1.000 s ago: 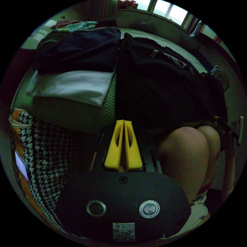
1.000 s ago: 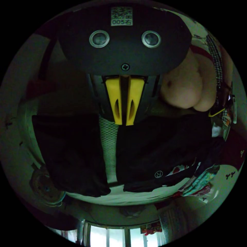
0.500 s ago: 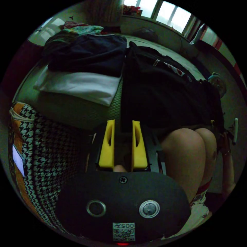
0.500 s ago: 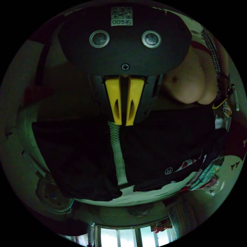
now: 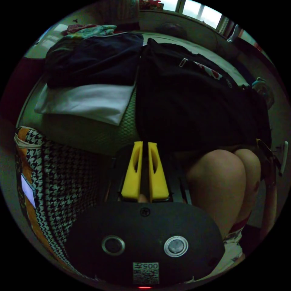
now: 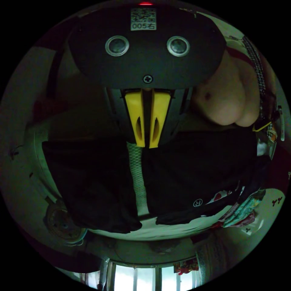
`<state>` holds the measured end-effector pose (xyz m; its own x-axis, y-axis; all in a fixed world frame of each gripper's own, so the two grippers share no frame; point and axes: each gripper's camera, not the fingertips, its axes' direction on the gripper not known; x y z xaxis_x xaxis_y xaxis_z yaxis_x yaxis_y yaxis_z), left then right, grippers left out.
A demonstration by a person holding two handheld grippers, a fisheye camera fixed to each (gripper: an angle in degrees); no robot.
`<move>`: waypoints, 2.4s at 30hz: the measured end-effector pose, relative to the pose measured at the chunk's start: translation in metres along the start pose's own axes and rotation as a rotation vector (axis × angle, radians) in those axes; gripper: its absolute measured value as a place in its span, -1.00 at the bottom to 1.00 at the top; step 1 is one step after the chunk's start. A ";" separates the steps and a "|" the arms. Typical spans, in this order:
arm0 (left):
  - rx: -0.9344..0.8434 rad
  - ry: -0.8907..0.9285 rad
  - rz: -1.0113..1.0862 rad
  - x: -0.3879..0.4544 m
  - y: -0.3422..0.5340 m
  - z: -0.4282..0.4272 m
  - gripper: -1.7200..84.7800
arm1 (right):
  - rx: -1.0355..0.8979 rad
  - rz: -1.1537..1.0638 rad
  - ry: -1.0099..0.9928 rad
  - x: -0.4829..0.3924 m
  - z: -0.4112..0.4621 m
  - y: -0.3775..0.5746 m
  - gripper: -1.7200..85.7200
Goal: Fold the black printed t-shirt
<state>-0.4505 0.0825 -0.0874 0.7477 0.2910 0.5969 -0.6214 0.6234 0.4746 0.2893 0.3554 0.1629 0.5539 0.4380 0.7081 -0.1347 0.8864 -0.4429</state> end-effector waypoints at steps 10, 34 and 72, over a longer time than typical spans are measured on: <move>0.228 0.077 0.000 -0.031 0.075 -0.156 -0.87 | 0.190 -0.040 -0.146 0.009 -0.130 0.061 -0.98; 0.448 0.209 -0.058 -0.119 0.276 -0.412 -0.87 | 0.376 -0.003 -0.092 0.019 -0.355 0.239 -1.00; 0.472 0.105 -0.013 -0.079 0.003 -0.416 -0.87 | 0.341 -0.017 -0.007 -0.026 -0.335 -0.042 -1.00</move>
<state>-0.4144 0.3630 -0.4025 0.7606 0.3721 0.5320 -0.6320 0.2370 0.7378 0.5562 0.2567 -0.0214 0.5527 0.4231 0.7180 -0.3935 0.8920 -0.2227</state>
